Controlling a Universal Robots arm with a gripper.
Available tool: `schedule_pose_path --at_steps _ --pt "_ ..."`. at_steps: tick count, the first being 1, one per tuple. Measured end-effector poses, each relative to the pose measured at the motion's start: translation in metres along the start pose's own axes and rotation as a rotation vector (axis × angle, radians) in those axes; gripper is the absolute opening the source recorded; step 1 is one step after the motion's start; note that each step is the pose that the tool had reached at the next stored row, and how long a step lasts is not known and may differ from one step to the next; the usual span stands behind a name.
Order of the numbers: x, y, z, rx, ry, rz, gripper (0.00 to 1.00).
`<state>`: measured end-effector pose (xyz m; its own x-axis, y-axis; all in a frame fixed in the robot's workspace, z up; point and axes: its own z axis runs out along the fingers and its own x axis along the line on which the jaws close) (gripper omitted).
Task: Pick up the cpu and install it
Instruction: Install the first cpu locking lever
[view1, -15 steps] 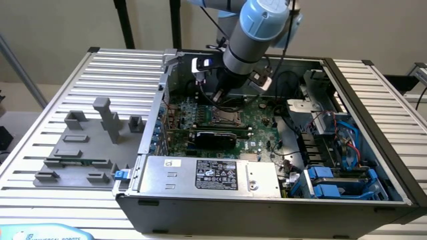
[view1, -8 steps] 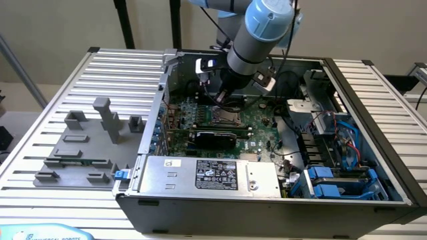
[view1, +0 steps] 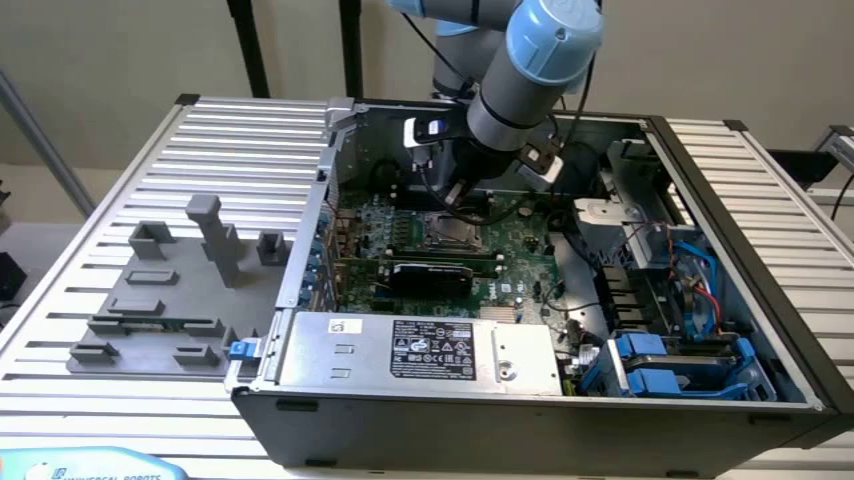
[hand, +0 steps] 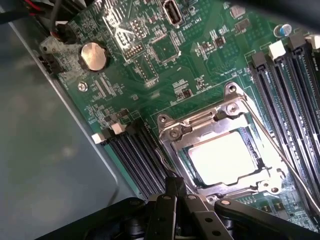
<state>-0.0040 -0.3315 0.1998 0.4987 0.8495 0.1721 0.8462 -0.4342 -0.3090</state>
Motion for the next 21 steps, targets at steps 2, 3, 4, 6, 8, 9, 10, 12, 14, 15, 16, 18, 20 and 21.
schedule_pose_path --at_steps 2,3,4,6,8,9,10,12,14,15,16,18,20,21 --pt "0.0016 0.0012 -0.0001 0.0008 -0.0003 0.000 0.11" --pt "0.0023 0.0013 0.0000 0.0013 -0.0006 0.000 0.11" --pt "0.0029 0.0014 0.0001 0.0020 -0.0010 0.001 0.11" --pt "0.0040 0.0014 0.0003 0.0039 -0.0016 0.001 0.11" --pt "0.0048 0.0015 0.0005 0.0061 -0.0028 0.002 0.11" --pt "0.0052 0.0015 0.0005 0.0072 -0.0035 0.003 0.11" --pt "0.0054 0.0017 0.0005 0.0086 -0.0042 0.003 0.11" --pt "0.0057 0.0021 0.0004 0.0125 -0.0064 0.004 0.11" --pt "0.0057 0.0020 0.0004 0.0148 -0.0074 0.005 0.11" --pt "0.0057 0.0020 0.0004 0.0149 -0.0075 0.005 0.11" --pt "0.0056 0.0018 0.0004 0.0150 -0.0076 0.005 0.11" --pt "0.0052 0.0011 0.0006 0.0151 -0.0075 0.005 0.11" --pt "0.0044 -0.0004 0.0006 0.0151 -0.0075 0.005 0.11" --pt "0.0039 -0.0013 0.0006 0.0151 -0.0075 0.005 0.11"
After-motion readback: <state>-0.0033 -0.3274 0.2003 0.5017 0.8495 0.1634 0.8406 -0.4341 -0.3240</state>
